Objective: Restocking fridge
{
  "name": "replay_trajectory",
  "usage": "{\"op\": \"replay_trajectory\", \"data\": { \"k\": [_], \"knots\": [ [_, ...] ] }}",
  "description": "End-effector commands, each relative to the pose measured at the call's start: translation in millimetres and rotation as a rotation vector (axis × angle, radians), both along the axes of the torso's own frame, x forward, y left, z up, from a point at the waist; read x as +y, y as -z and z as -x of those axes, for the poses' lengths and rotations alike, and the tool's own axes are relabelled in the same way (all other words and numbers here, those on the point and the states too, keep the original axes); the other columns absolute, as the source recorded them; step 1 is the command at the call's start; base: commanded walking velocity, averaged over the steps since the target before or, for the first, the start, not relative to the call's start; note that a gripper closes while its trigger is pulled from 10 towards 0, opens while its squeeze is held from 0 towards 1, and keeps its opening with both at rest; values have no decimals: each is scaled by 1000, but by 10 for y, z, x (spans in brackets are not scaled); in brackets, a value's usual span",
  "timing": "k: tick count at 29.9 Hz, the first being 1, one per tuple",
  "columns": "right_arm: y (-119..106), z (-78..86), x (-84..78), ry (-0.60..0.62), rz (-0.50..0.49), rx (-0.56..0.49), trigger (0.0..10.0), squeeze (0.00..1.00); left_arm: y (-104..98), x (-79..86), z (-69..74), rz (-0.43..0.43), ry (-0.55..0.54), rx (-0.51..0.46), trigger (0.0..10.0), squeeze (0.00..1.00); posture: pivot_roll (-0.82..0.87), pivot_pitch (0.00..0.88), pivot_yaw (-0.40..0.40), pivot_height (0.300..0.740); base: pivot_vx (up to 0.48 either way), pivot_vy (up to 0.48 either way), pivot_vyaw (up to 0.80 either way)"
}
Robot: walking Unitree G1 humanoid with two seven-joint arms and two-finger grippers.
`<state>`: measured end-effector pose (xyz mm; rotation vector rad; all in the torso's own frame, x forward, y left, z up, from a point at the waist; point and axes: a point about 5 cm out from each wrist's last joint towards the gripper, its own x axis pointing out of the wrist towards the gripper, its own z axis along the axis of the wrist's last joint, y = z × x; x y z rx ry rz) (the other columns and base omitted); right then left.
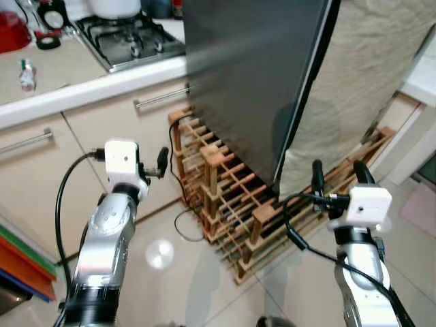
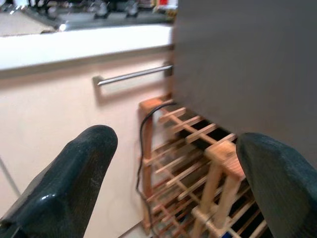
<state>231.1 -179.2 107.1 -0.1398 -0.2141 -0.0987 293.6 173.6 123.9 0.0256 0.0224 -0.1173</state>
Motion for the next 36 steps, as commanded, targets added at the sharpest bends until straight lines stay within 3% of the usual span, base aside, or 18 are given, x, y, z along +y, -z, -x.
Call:
{"op": "replay_trajectory", "data": {
  "k": [1, 5, 18, 23, 29, 32, 36],
  "knots": [
    [-78, -60, 4, 2, 12, -12, 10000, 0, -157, -136, -41, -5, 52, -75, 10000, 0, -64, 0, 1, 732, 0, 0, 0],
    [-126, -115, 4, -6, 17, -18, 10000, 0, -178, -218, -36, 4, 70, -82, 10000, 0, -69, 0, -3, 732, 0, 0, 0],
    [-202, -229, 34, -20, 40, -31, 10000, 0, -222, -454, -72, 57, 194, -99, 10000, 0, -84, 0, -11, 732, 46, -459, 319],
    [-196, -225, 27, -22, 48, -28, 10000, 0, -251, -474, -128, 61, 188, -106, 10000, 0, -92, 0, -9, 732, 0, 0, 0],
    [-193, -234, 29, -23, 52, -28, 10000, 0, -262, -564, -163, 69, 269, -96, 10000, 0, -88, 0, -16, 732, 0, 0, 0],
    [-174, -260, 49, -30, 51, -24, 10000, 0, -281, -754, -312, 55, 386, -59, 10000, 0, -84, 0, -21, 732, 0, 0, 0],
    [-170, -291, 73, -47, 42, -25, 10000, 0, -275, -841, -413, 58, 437, -34, 10000, 0, -90, 0, -19, 732, 0, 0, 0]
  ]
}}
